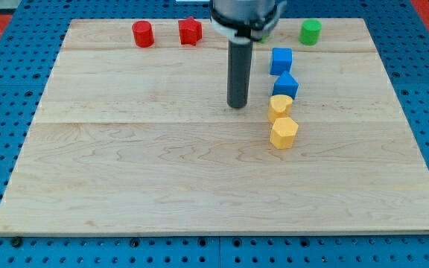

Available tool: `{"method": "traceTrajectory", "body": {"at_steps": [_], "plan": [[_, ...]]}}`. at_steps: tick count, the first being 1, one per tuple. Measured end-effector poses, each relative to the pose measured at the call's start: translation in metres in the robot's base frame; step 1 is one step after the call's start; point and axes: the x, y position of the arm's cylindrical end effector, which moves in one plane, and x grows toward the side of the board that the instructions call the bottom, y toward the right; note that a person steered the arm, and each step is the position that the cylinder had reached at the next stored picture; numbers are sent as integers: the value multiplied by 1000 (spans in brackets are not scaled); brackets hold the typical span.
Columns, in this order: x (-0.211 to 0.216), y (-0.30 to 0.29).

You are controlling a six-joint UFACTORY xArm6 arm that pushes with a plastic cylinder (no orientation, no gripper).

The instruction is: Push the yellow hexagon to the center

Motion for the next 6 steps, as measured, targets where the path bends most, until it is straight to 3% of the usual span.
{"method": "traceTrajectory", "body": {"at_steps": [1,2,4,5,6], "plan": [[59,22],[84,68],[141,75],[129,148],[82,144]]}}
